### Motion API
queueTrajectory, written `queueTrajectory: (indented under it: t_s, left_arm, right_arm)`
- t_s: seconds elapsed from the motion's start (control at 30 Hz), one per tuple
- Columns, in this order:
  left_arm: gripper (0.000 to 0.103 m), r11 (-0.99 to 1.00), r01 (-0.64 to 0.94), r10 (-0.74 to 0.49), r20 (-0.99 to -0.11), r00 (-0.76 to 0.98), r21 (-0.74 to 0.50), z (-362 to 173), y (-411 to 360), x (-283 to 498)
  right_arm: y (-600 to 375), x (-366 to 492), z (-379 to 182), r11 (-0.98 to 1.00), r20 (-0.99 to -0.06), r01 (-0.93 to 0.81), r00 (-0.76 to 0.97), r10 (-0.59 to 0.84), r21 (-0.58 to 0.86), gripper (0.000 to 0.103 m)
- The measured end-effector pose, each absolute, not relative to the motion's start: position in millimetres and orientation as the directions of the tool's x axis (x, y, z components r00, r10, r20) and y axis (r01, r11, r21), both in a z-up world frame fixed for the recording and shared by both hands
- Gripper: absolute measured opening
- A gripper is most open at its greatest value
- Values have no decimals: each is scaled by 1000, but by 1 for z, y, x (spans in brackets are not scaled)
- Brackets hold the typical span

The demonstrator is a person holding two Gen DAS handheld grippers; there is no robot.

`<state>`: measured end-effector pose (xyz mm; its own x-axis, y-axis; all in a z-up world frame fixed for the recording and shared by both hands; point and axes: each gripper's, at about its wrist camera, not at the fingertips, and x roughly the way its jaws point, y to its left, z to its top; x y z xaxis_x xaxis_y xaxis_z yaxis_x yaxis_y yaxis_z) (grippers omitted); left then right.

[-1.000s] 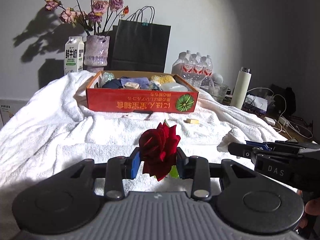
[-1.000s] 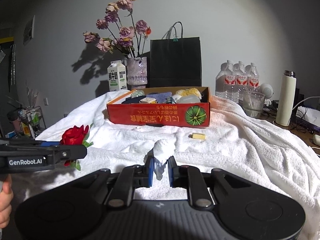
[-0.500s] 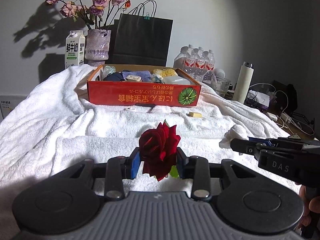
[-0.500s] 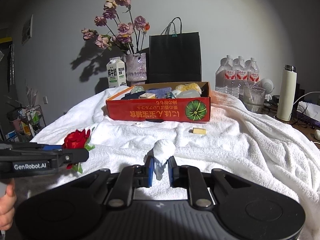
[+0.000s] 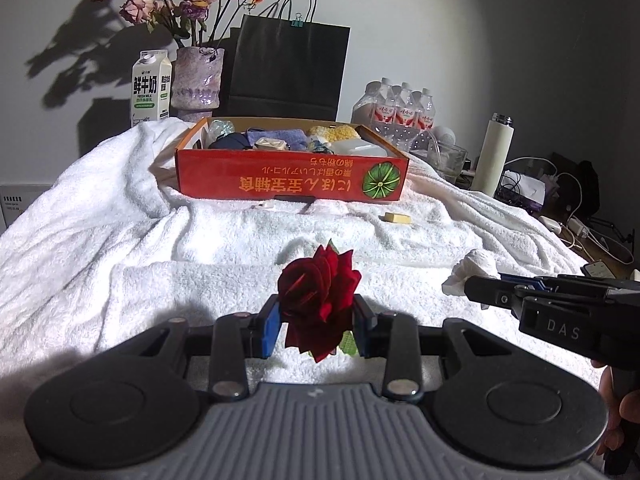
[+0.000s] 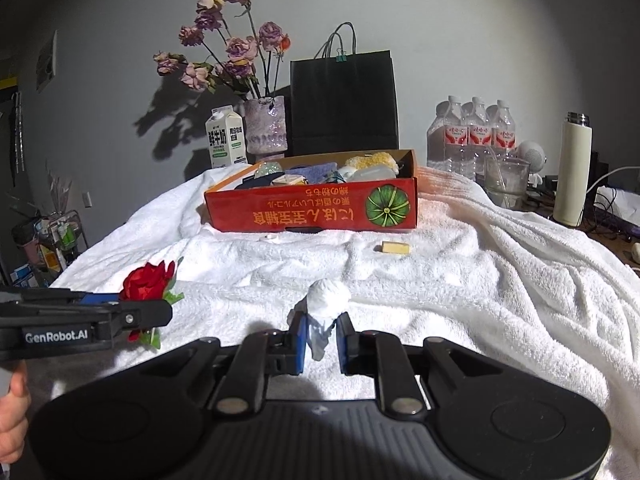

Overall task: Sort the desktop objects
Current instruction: 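Carry the rose and tissue into the red box and open both grippers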

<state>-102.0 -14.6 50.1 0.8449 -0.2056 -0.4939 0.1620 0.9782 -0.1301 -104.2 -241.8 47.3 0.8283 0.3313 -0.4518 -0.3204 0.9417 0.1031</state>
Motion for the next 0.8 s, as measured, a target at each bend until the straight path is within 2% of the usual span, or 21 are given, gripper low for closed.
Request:
queueTrajectory:
  t_s: [0.2,0.3,0.43,0.6,0.7,0.8]
  left_arm:
    - [36,980,150,-194,-492,849,-128,51,-13,-101]
    - [36,981,135,-186,-471,862,-140,59,-11,-99]
    - [36,977,165,-207,-404,891,-138,93,-5,-78]
    - [36,986,133,-161,-351,923,-103,143,20,-19]
    - [36,984,112,-158,-395,905,-138,165,41,39]
    - [36,985,95,-152,-450,880,-146,174,54,101]
  right_arm:
    - [-237,-105,46,934,-454,-342,819,351,105,14]
    - [-236,-107,55,931,-415,-346,834,362,118,14]
    - [-233,-94,86,914,-357,-395,844,400,93,14]
    - [-233,-35,140,902,-290,-430,858,424,48,14]
    - [-232,22,172,903,-284,-428,864,417,24,14]
    - [-229,90,197,911,-324,-411,857,401,40,14]
